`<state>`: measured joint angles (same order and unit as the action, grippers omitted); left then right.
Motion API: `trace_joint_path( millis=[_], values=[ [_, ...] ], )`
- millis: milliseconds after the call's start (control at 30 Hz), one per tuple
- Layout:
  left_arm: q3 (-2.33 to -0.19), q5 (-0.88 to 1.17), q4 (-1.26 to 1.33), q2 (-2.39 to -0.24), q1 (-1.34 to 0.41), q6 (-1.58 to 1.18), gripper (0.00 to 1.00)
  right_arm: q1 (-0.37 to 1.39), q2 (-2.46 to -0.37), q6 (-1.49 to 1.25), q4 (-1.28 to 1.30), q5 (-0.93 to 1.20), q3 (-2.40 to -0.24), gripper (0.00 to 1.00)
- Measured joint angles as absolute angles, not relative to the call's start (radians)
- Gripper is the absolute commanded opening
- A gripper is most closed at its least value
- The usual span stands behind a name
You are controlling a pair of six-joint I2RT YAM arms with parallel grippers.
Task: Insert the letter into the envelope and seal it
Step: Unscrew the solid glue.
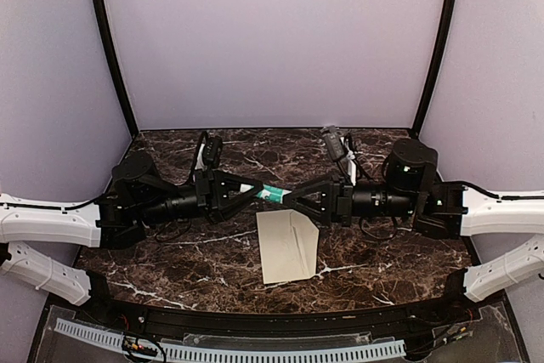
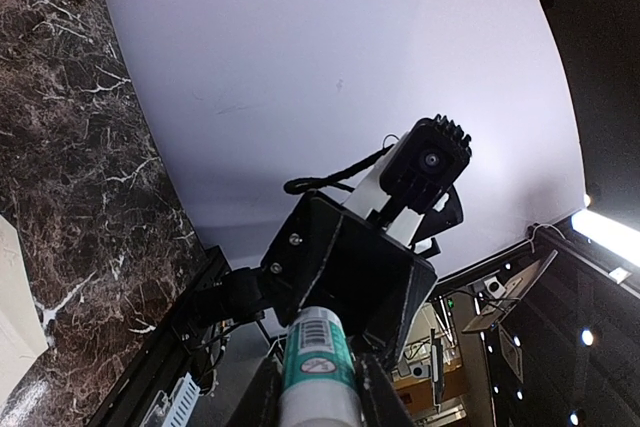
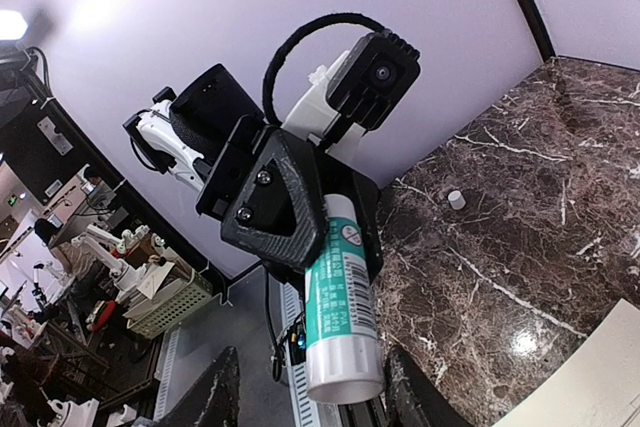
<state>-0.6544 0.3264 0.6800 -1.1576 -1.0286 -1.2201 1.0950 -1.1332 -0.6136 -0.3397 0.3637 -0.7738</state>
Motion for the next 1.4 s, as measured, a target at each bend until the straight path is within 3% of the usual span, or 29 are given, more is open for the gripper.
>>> trace_joint_path(
  millis=[300,367,667,1233,1400],
  values=[
    [-0.654,0.348,0.690,-1.158,-1.029,-1.220,0.00,1.095,-1.159,-0.655,-0.375,0.371,-0.768,0.08],
    [-0.654,0.354,0.692,-1.158,-1.029,-1.219,0.00,1.095,-1.159,-0.665,-0.399,0.370,-0.757,0.05],
    [-0.654,0.391,0.702,-1.158,-1.025,-1.129,0.00,1.087,-1.165,-0.797,-0.436,0.378,-0.746,0.03],
    [-0.681,0.552,0.645,-1.140,-0.993,-0.717,0.00,1.037,-1.237,-1.365,-0.630,0.551,-0.709,0.05],
    [-0.681,0.566,0.625,-1.130,-0.984,-0.675,0.00,1.026,-1.274,-1.443,-0.692,0.593,-0.708,0.09]
  ],
)
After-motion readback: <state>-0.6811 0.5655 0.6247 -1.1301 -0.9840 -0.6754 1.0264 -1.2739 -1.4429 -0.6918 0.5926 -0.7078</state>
